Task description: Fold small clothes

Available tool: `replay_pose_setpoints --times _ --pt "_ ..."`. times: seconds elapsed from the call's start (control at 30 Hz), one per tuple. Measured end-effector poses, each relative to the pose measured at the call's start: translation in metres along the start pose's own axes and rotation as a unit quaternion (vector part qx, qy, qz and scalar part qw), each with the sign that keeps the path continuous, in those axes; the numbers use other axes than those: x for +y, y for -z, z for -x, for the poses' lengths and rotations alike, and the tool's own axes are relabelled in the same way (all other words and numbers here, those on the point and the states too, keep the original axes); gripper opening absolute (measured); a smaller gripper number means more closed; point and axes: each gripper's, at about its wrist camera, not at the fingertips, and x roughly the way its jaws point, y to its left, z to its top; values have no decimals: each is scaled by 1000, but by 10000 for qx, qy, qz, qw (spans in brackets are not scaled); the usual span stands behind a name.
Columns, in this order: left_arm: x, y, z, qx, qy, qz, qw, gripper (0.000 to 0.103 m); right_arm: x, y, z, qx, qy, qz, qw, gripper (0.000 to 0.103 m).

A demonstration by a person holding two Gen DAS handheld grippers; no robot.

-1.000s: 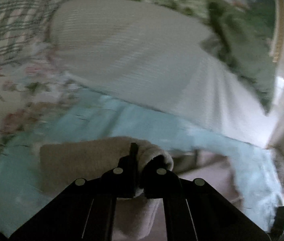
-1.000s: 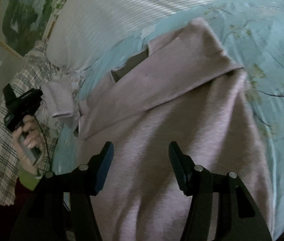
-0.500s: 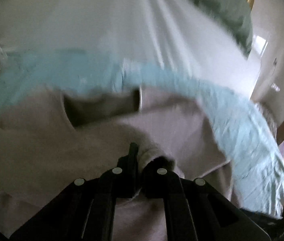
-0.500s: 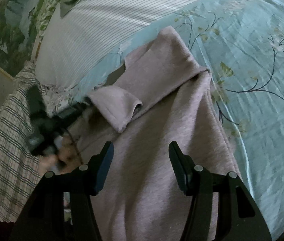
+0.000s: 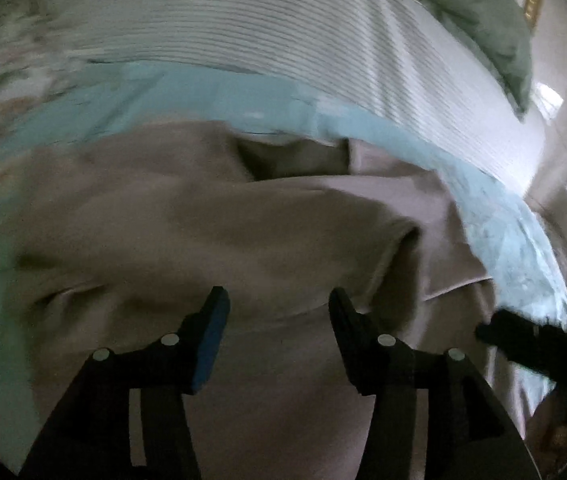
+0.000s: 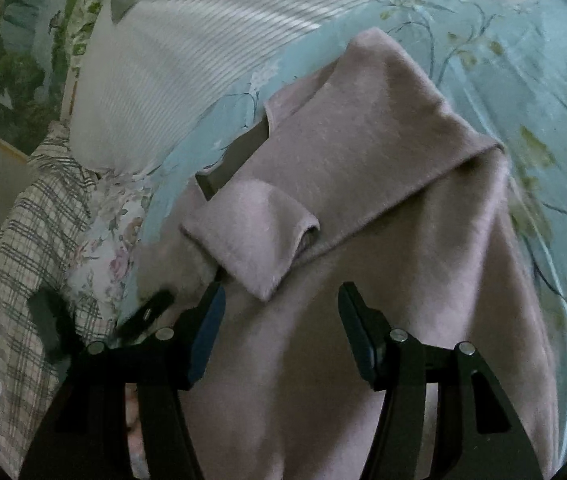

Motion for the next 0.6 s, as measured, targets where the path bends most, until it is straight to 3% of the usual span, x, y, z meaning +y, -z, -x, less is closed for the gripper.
replay_pose_setpoints --times 0.23,0.4,0.47,0.53,0.6 --pt "88 28 28 -167 -1105 880 9898 54 2 -17 -35 107 261 43 9996 60" --pt "118 32 24 -151 -1095 1219 9864 48 2 -22 -55 203 484 184 9985 60" --pt "119 31 24 -195 -1180 1193 9856 44 6 -23 -58 189 532 298 9980 52" --pt "120 33 26 -246 -1258 1247 9839 39 6 -24 -61 250 462 358 9980 16" --pt "119 35 27 -277 -1307 1272 9828 35 9 -24 -62 284 392 413 9980 5"
